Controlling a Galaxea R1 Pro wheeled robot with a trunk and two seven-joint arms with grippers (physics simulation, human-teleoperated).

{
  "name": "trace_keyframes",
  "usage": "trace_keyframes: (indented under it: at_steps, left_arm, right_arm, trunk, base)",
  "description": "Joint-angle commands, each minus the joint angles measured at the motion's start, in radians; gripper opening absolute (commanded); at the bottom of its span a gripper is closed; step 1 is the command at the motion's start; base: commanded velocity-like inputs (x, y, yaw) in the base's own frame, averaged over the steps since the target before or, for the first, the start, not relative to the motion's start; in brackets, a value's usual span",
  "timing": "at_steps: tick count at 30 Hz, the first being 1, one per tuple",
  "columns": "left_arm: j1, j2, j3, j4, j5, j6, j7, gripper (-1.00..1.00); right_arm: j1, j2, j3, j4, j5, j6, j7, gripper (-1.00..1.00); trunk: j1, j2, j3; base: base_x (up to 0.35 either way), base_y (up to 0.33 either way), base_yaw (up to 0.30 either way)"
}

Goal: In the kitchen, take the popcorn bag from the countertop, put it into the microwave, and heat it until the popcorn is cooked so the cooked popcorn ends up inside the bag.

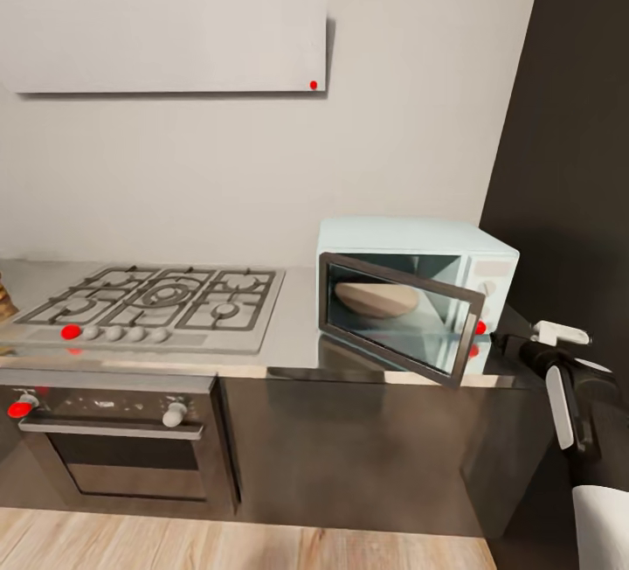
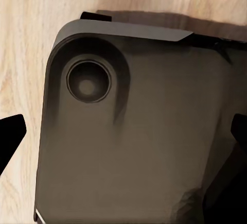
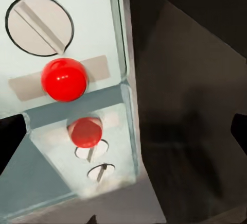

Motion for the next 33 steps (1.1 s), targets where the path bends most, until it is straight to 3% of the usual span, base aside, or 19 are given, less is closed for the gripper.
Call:
trace_keyframes:
  at_steps: [1,6,16,18,21,27,33]
  left_arm:
    - [0.0,0.0,0.0,0.0,0.007,-0.002,0.001,1.0]
    - [-0.001,0.0,-0.001,0.0,0.007,-0.002,0.001,1.0]
    - [0.0,0.0,0.001,0.0,0.007,-0.003,0.001,1.0]
    - [0.0,-0.001,0.001,-0.002,0.008,-0.004,-0.001,1.0]
    - [0.0,-0.002,0.001,-0.002,0.008,-0.004,-0.001,1.0]
    - [0.0,-0.002,0.002,-0.002,0.009,-0.004,-0.001,1.0]
    - [0.0,-0.003,0.003,-0.002,0.009,-0.004,0.001,1.0]
  right_arm:
    - [-0.001,0.0,-0.001,-0.001,-0.002,0.005,0.014,1.0]
    - [-0.001,0.0,-0.001,0.003,0.0,0.005,0.038,1.0]
    - [-0.001,0.001,0.001,0.008,-0.003,0.005,0.04,1.0]
    - [-0.001,-0.008,-0.004,0.02,0.009,-0.004,0.051,1.0]
    - [-0.001,-0.002,-0.005,0.02,0.026,-0.002,0.068,1.0]
    - [-0.001,-0.008,-0.001,0.015,0.06,0.001,0.04,1.0]
    - [-0.001,-0.008,0.0,0.015,0.083,0.001,0.069,1.0]
  trunk:
    - [0.0,0.0,-0.001]
    - [0.0,0.0,-0.001]
    - [0.0,0.0,-0.001]
    - [0.0,0.0,-0.001]
    - [0.0,0.0,-0.001]
    - [0.0,0.0,-0.001]
    - [0.0,0.0,-0.001]
  base:
    - [0.149,0.0,0.0]
    - [0.224,0.0,0.0]
    - [0.018,0.0,0.0]
    - [0.0,0.0,0.0]
    - [0.0,0.0,0.0]
    - [0.0,0.0,0.0]
    - [-0.041,0.0,0.0]
